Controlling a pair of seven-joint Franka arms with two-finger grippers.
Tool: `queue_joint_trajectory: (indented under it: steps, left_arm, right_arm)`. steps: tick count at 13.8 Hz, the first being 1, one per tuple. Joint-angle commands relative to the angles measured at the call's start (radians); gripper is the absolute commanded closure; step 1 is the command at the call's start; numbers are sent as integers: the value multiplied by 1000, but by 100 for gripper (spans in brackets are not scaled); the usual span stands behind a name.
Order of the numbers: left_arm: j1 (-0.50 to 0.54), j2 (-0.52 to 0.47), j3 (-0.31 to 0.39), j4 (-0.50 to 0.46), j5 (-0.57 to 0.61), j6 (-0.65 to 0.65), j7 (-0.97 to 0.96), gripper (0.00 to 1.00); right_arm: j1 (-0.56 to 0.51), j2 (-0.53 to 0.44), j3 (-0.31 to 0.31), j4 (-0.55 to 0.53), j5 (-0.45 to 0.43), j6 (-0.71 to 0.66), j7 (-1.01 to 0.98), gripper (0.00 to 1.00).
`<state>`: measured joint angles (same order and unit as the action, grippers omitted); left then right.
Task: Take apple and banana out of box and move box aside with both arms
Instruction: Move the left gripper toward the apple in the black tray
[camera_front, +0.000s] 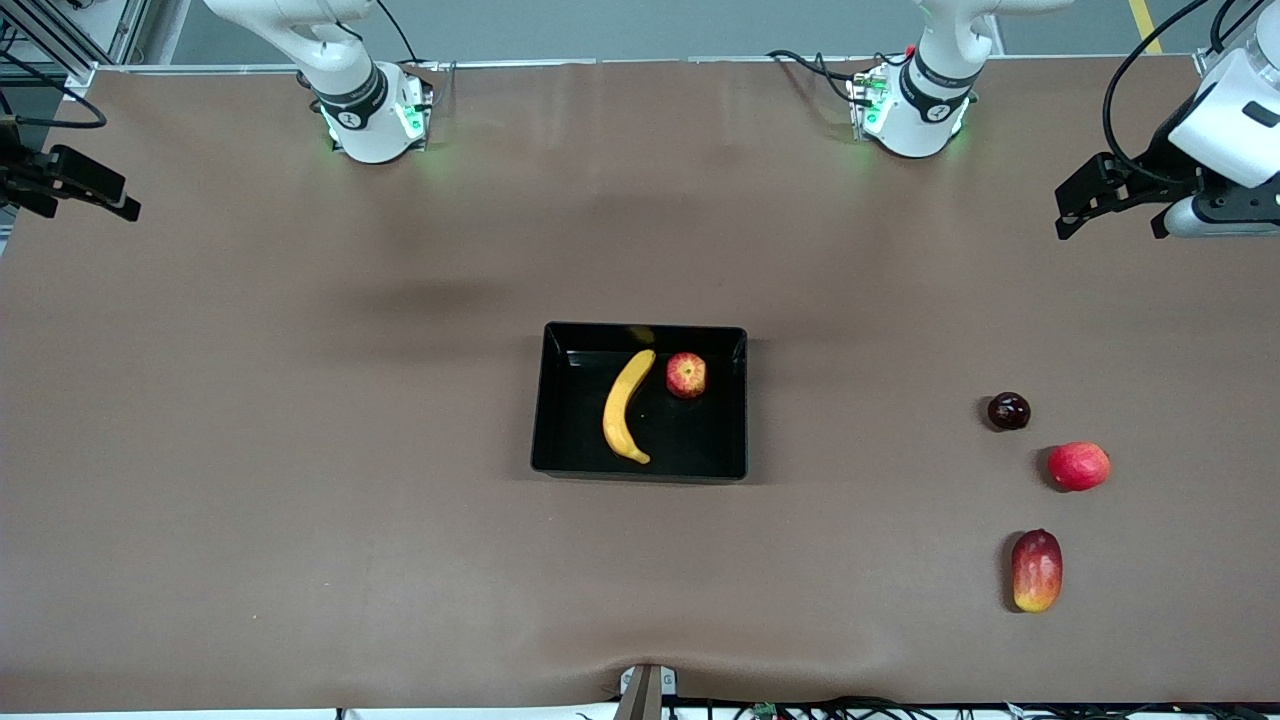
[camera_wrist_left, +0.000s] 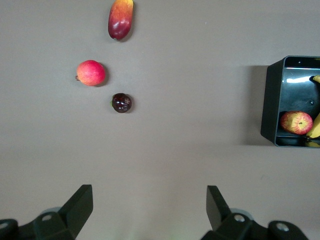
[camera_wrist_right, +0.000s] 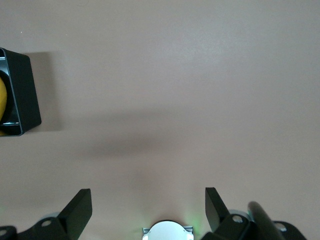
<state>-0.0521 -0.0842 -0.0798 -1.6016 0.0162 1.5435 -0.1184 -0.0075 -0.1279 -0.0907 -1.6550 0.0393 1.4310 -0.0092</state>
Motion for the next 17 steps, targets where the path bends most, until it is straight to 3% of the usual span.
queue_joint_trajectory:
  steps: [1, 7, 11, 14, 17]
  left_arm:
    - [-3, -16, 2, -6, -16, 0, -10, 0]
    - [-23, 15, -8, -6, -16, 4, -9, 0]
    - [-34, 95, -104, -9, -18, 59, -65, 0]
    - [-66, 203, -204, -12, -1, 171, -220, 0]
    - [-210, 323, -221, -6, 80, 292, -485, 0]
  right_arm:
    - [-3, -39, 0, -42, -6, 19, -3, 0]
    - [-3, -30, -1, -25, -6, 9, -3, 0]
    - [-6, -27, -4, -17, -6, 6, -3, 0]
    - [-3, -21, -17, 20, -6, -3, -3, 0]
    - [-5, -21, -21, 23, -6, -6, -3, 0]
